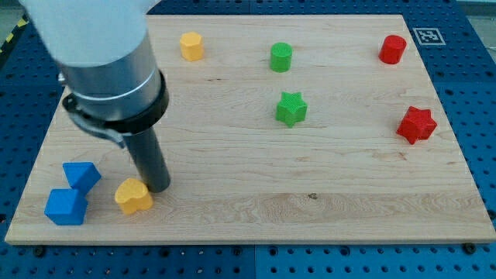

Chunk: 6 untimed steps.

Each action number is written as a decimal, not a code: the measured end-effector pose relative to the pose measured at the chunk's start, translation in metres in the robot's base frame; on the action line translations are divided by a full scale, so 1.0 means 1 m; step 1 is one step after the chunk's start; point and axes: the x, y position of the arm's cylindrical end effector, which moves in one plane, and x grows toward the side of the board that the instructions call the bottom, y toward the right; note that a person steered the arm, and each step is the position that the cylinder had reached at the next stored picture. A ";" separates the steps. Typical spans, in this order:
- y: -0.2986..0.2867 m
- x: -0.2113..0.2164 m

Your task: Push the heart into the right side of the blue cube

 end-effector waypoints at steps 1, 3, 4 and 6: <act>-0.010 0.002; 0.013 0.021; 0.000 0.024; -0.019 0.024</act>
